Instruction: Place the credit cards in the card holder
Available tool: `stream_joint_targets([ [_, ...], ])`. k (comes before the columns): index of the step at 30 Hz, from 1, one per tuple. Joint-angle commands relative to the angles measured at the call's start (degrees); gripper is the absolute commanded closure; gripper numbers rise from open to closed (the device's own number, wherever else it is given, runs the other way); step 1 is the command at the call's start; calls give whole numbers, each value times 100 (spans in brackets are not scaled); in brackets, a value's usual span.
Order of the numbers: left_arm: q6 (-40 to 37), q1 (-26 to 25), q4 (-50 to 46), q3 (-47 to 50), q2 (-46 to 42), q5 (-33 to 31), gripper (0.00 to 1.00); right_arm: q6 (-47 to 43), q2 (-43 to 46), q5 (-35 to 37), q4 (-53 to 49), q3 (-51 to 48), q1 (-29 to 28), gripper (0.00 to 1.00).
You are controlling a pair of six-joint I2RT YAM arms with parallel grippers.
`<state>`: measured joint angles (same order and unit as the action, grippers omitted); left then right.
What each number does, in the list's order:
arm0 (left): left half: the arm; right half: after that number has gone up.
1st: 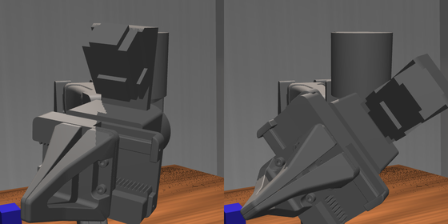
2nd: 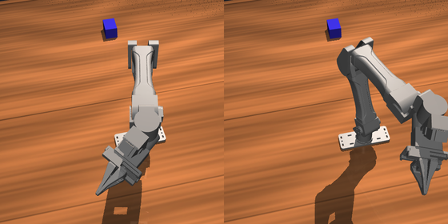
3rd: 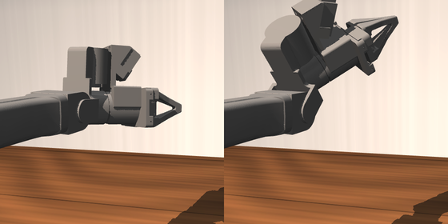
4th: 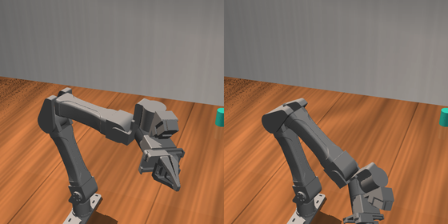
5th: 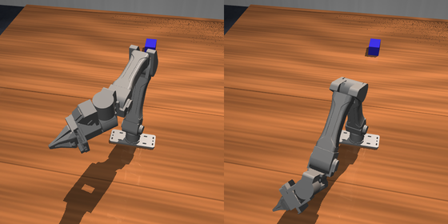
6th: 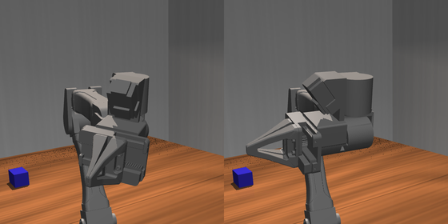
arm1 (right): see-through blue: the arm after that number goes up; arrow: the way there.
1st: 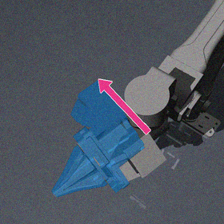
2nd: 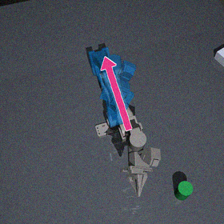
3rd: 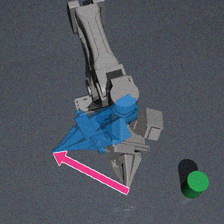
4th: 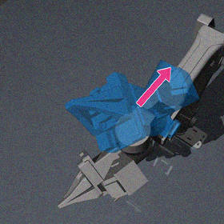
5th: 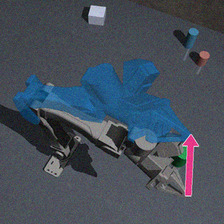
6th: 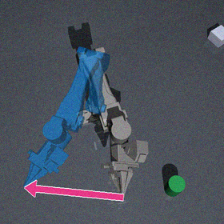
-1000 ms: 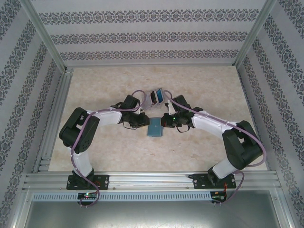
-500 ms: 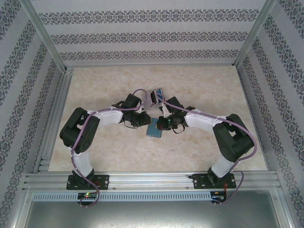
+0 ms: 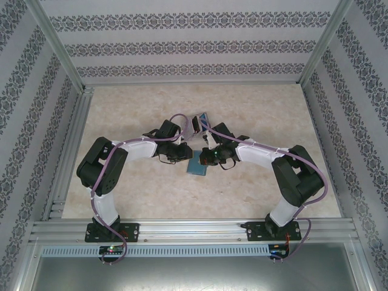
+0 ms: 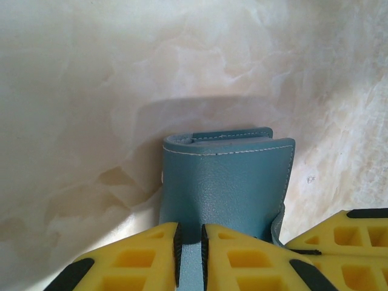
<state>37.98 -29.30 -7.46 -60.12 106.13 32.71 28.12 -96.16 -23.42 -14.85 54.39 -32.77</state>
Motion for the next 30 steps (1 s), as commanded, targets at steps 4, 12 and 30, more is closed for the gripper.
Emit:
stream_joint_targets([
  [4,86,-137,77,78,86,-10,81,29,-43,-162,173,180,-51,100],
  [12,70,-160,56,48,101,-28,81,-35,-260,-66,34,318,-109,100],
  [30,64,-155,56,35,117,-32,81,-118,-646,36,-235,571,-216,100],
])
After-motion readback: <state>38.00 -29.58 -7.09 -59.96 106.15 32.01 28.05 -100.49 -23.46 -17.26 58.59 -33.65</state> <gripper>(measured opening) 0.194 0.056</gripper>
